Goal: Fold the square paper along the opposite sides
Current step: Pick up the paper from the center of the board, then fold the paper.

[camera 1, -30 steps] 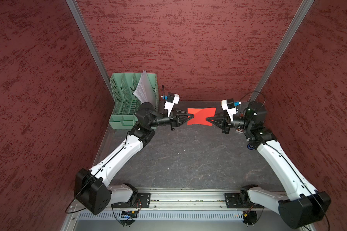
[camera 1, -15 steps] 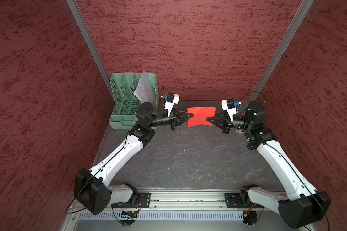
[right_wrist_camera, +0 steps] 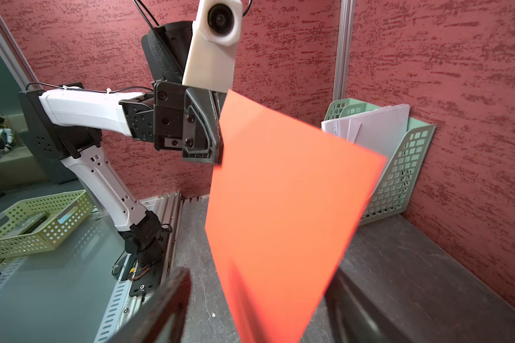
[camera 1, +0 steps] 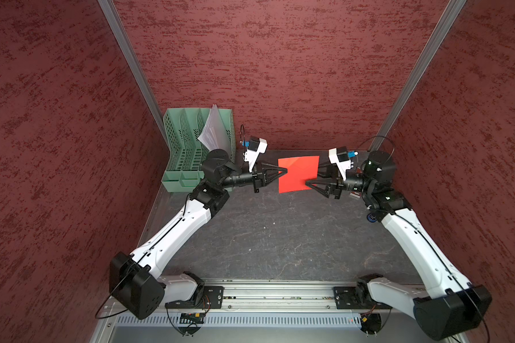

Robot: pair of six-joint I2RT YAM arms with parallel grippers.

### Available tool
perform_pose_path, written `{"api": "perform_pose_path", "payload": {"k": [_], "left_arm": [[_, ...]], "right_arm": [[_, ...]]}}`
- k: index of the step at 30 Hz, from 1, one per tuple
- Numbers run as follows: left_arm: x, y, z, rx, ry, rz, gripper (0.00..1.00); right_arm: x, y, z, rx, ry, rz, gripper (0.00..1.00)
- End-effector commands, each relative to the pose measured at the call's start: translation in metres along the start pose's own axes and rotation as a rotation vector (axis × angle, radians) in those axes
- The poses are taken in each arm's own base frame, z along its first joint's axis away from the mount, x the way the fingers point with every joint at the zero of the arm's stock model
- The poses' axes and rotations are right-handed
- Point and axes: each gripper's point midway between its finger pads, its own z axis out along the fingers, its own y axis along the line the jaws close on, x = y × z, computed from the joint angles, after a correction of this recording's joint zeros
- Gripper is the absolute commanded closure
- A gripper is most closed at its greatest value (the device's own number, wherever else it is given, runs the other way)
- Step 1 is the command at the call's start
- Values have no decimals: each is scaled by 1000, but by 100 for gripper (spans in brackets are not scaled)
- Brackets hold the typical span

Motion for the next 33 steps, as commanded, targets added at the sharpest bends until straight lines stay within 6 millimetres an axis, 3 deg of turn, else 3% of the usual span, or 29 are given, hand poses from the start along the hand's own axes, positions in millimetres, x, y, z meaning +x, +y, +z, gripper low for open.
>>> {"api": "perform_pose_path", "payload": {"k": [1,7,15,21,33], "left_arm": [[-24,-19,-9,-16,-3,79,100],[-27,-34,-17,-23,53,95,100],[-19,-63,-19,33,65,103,100],[-12,-59,-10,53,54,88,100],[-14,-19,4,-57,5,101,100]], "right_arm": [[-7,4,-8,71,-19,-68,14],[-38,4,-28,81,-53,-123,15],[-47,-18,-29,112,-45,-130,20],[-44,-20,-26,82,-36,-109,21],[-44,14,-28,-43,-84,-72,24]]}}
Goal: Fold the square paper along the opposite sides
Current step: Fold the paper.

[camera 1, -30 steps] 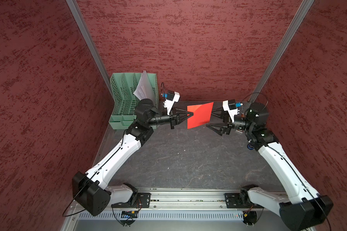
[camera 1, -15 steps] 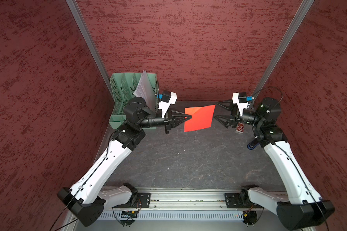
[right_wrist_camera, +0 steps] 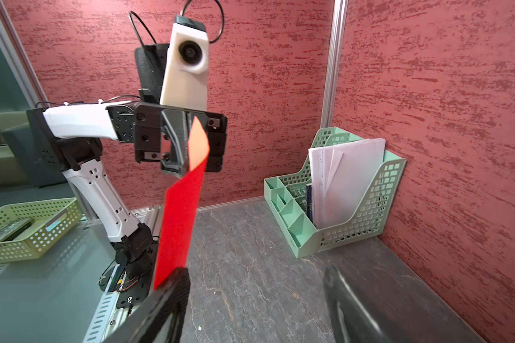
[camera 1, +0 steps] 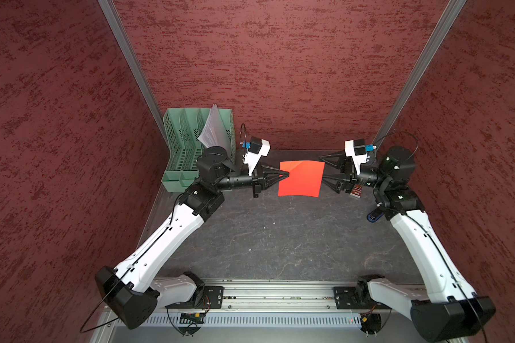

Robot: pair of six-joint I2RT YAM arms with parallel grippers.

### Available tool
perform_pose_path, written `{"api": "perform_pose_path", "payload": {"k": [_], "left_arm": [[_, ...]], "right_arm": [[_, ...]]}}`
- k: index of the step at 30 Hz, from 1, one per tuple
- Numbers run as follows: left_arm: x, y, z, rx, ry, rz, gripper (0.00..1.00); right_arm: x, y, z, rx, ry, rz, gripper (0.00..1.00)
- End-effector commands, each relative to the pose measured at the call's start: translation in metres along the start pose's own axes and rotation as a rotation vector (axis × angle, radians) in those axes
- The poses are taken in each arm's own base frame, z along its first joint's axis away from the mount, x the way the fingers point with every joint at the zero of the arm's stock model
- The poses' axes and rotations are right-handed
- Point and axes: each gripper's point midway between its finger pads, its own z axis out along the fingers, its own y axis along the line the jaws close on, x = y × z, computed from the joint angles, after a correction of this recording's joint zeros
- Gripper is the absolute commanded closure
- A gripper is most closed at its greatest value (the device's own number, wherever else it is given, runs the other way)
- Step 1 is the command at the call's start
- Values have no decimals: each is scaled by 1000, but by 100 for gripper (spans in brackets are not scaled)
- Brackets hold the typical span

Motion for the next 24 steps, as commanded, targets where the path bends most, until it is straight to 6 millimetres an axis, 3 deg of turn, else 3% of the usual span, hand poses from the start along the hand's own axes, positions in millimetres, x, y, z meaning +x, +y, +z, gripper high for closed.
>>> {"api": "perform_pose_path", "payload": {"k": [1,9,24], "left_arm": [[-6,12,3,-48,-40,24,100],[-2,25,8,-81,-29,23,100],[0,24,15,-92,-5,53,100]], "right_arm": [[-9,16,0,-55,-24,-13,25],[-9,18,4,-75,-23,-3,25],[1,21,21,-133,-9,39,26]]}}
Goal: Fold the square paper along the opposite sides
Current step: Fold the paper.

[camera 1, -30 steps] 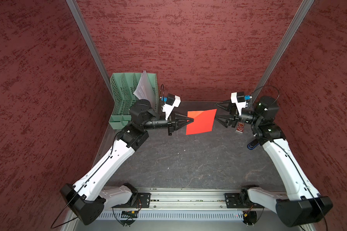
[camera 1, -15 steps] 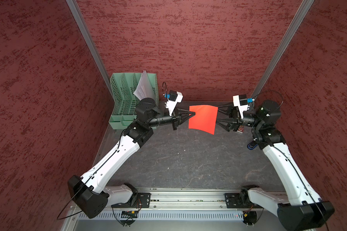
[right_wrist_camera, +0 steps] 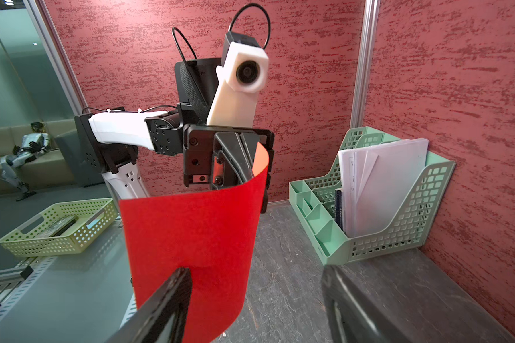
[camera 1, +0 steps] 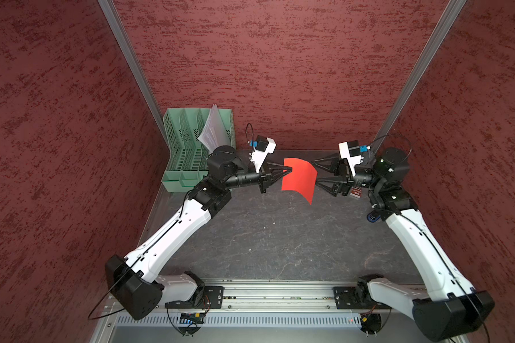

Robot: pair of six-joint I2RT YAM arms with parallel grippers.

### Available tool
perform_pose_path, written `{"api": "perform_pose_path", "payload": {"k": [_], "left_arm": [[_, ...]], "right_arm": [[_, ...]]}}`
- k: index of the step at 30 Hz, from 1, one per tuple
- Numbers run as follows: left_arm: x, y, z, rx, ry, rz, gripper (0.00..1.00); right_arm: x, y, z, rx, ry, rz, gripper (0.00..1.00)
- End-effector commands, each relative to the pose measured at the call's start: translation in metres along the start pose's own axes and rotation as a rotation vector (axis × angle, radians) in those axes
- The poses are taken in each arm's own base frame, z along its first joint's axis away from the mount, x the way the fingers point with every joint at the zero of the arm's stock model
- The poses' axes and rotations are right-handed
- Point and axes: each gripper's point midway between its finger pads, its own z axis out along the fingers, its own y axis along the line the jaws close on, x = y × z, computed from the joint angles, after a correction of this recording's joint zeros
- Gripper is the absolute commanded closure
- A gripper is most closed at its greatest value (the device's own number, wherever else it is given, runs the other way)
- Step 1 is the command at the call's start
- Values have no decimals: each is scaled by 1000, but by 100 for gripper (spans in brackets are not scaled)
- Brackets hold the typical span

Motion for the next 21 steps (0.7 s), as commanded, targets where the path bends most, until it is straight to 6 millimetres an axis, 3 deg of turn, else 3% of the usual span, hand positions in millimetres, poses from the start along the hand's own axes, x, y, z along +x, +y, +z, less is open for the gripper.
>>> {"api": "perform_pose_path", "payload": {"k": [1,21], "left_arm": [[-9,-2,1,-10,-12,37,100],[-10,15,5,-94,-10,51,100]], "right_arm": [[-1,4,5,-29,-2,-5,26],[7,7,15,-40,23,5,26]]}}
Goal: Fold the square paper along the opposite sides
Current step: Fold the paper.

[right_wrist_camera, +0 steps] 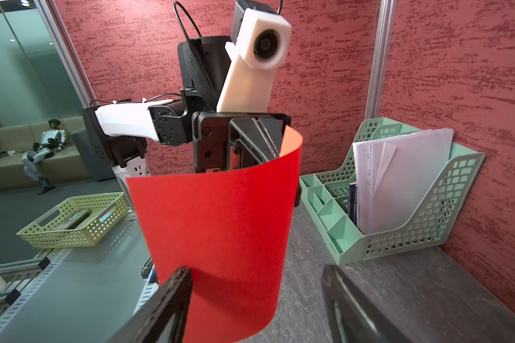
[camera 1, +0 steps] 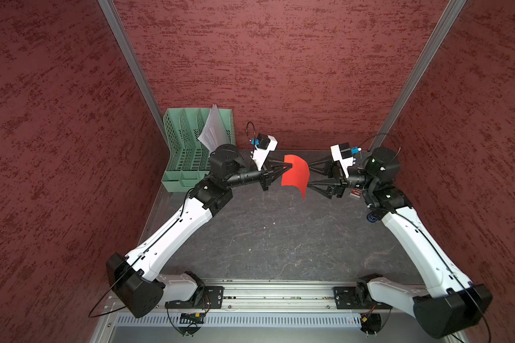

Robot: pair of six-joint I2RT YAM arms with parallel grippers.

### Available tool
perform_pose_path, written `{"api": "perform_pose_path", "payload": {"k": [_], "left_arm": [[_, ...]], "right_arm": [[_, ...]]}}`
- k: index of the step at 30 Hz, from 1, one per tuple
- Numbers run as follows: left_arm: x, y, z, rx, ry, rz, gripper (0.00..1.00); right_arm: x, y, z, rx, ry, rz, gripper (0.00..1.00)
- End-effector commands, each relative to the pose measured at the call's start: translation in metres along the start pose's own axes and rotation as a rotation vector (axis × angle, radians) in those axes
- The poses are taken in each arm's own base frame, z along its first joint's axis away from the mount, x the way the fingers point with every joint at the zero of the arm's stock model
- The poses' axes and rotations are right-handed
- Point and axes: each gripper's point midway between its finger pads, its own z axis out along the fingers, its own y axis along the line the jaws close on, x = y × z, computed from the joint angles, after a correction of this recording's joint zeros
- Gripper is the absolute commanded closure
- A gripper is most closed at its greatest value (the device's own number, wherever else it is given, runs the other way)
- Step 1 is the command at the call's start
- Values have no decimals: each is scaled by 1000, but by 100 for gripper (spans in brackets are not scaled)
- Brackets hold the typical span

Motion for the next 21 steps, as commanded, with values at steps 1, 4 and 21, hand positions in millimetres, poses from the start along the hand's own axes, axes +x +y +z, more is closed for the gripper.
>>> {"api": "perform_pose_path", "payload": {"k": [1,4,21], "left_arm": [[-7,1,1,-8,-12,25,100],[-7,2,2,-14,-12,24,100],[-7,-6,4,15,-13,17,100]], "right_arm": [[-4,3,3,-5,0,-18,26],[-4,3,3,-2,2,-19,26],[-4,-3,15,-16,8,-22,26]]}}
